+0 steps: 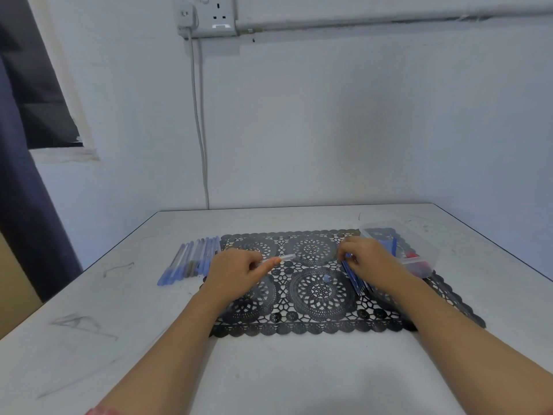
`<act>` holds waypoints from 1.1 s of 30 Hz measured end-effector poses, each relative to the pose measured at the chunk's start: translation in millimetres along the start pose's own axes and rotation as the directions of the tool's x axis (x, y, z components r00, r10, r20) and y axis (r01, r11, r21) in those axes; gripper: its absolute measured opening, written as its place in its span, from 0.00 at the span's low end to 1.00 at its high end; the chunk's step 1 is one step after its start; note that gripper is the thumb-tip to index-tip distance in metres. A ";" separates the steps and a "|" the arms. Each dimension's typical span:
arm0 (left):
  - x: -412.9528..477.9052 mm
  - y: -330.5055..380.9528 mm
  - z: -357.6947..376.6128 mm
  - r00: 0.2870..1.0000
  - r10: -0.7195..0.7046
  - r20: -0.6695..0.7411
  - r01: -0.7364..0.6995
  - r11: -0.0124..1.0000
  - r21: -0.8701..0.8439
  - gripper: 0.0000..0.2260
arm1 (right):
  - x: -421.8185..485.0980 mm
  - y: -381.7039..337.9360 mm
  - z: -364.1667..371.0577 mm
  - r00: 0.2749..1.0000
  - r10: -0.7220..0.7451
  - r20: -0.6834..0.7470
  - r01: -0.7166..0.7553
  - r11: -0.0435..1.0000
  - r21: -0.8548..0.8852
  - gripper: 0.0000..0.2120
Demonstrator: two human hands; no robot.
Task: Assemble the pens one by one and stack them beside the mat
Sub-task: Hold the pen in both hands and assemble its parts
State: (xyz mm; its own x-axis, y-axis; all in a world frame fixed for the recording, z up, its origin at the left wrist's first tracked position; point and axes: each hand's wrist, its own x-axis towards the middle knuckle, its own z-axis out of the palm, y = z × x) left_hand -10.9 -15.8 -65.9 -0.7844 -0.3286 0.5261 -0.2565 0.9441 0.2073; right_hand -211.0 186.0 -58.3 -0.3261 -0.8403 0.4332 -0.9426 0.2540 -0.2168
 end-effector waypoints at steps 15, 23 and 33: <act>0.1 1.3 1.2 0.999 0.002 0.048 0.000 0.999 -0.033 0.28 | -1.7 -3.3 5.4 0.994 0.031 0.103 -0.031 1.000 -0.004 0.14; -0.4 2.3 -0.2 0.998 -0.007 0.059 0.011 0.998 -0.057 0.27 | -1.5 -10.0 4.8 0.985 0.027 0.169 -0.013 0.996 -0.083 0.15; -0.1 2.2 0.1 0.998 -0.022 0.056 0.024 0.999 -0.042 0.26 | 2.7 -8.5 5.4 0.971 0.201 0.129 -0.192 0.978 -0.078 0.14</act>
State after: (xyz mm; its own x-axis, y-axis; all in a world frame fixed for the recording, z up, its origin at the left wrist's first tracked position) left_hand -11.4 -13.7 -65.6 -0.8088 -0.3473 0.4746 -0.2514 0.9337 0.2548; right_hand -203.4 178.9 -60.0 -0.4966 -0.8267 0.2643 -0.8651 0.4470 -0.2274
